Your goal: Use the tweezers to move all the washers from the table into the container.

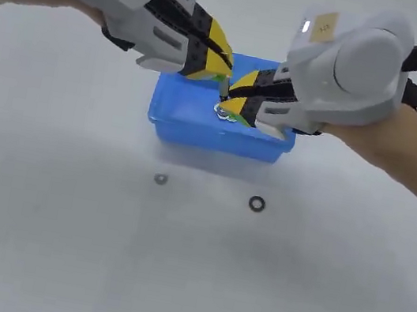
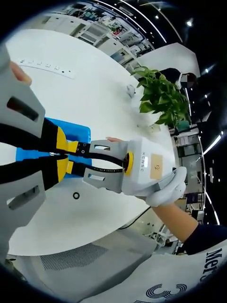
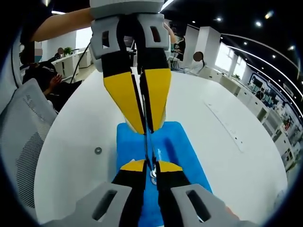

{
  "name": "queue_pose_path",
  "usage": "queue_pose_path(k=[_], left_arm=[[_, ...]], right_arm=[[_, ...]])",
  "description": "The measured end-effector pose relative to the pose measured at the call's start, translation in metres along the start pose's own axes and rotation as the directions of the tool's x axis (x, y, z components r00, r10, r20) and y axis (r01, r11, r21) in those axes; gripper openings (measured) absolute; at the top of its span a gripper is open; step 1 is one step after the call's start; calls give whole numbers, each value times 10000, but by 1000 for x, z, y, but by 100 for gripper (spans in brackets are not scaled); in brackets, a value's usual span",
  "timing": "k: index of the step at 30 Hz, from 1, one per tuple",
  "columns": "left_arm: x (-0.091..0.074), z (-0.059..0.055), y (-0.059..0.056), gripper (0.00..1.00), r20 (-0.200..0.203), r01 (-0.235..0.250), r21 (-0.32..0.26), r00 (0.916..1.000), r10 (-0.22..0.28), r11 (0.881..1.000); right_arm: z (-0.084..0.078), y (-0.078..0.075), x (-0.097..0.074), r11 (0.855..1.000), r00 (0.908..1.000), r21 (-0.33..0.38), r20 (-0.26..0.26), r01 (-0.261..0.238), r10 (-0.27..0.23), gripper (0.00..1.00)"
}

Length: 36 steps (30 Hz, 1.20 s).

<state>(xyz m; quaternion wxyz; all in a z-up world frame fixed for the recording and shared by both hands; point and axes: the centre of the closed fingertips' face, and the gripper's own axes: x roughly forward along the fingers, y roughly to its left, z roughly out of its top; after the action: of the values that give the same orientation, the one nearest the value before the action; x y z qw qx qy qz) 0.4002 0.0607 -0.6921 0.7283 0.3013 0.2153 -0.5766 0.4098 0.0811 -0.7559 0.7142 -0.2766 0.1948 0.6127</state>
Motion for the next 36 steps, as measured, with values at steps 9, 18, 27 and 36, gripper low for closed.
queue_pose_path(k=[9,18,27,36], left_arm=[[1,-3,-3,6,220,-14,-130,9998,17,9999],[7,-13,-2,6,153,15,-260,9999,-11,9997],[10,-17,-1,6,123,87,-318,9999,-83,9995],[13,-18,-1,6,126,130,-374,9998,-126,9992]], right_arm=[[-5,-1,-2,9997,9997,-166,-174,188,-191,9],[-13,2,10,10000,9997,-48,-253,-5,4,9],[-14,2,13,10000,9995,-3,-311,-88,88,10],[-14,3,14,9999,9995,40,-302,-126,127,10]])
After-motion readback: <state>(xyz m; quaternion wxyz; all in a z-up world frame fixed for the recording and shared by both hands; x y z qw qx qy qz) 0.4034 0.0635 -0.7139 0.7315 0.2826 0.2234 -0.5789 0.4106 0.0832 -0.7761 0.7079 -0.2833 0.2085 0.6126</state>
